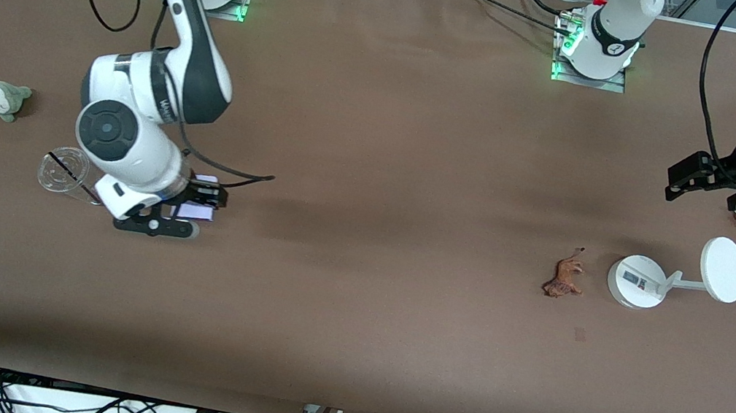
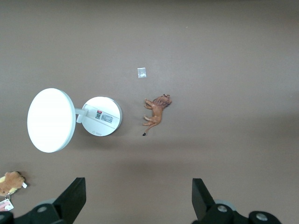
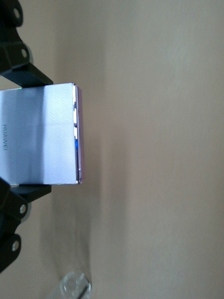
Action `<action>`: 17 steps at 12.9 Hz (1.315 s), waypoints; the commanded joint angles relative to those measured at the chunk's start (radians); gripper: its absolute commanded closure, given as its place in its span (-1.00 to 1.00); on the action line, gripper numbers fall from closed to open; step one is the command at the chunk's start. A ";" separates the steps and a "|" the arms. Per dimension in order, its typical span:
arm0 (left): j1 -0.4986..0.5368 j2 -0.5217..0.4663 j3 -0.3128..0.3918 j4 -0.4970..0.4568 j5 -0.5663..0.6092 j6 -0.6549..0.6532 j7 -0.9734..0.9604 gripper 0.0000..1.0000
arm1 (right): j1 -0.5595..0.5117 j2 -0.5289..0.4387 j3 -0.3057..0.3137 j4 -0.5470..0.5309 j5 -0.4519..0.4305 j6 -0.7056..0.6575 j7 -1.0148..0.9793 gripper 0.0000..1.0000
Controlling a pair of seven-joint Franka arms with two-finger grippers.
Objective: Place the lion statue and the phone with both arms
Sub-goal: 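Carry the phone with the right gripper toward the clear cup and lower it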
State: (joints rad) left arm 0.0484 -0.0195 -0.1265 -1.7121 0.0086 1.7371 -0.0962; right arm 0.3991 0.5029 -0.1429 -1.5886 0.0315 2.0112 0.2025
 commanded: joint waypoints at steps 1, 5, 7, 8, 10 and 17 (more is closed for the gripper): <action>-0.004 -0.025 -0.002 -0.020 0.027 -0.020 0.001 -1.00 | -0.002 -0.040 -0.058 -0.140 0.024 0.117 -0.115 0.16; -0.018 -0.004 -0.024 0.029 0.027 -0.040 -0.013 -1.00 | -0.075 -0.027 -0.070 -0.264 0.062 0.294 -0.270 0.16; -0.019 0.001 -0.025 0.040 0.024 -0.045 -0.013 -1.00 | -0.112 -0.006 -0.070 -0.300 0.074 0.363 -0.330 0.16; -0.021 0.003 -0.025 0.040 0.022 -0.045 -0.013 -1.00 | -0.124 0.005 -0.070 -0.304 0.094 0.380 -0.357 0.16; -0.018 0.012 -0.024 0.043 0.019 -0.045 -0.010 -1.00 | -0.126 0.031 -0.070 -0.304 0.143 0.408 -0.397 0.16; -0.004 0.012 -0.016 0.042 0.019 -0.053 -0.004 -1.00 | -0.129 0.109 -0.067 -0.304 0.154 0.518 -0.399 0.16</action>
State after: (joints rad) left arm 0.0447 -0.0175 -0.1442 -1.6965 0.0089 1.7092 -0.0987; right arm 0.2758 0.6060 -0.2173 -1.8807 0.1585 2.4900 -0.1699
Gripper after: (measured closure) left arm 0.000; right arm 0.150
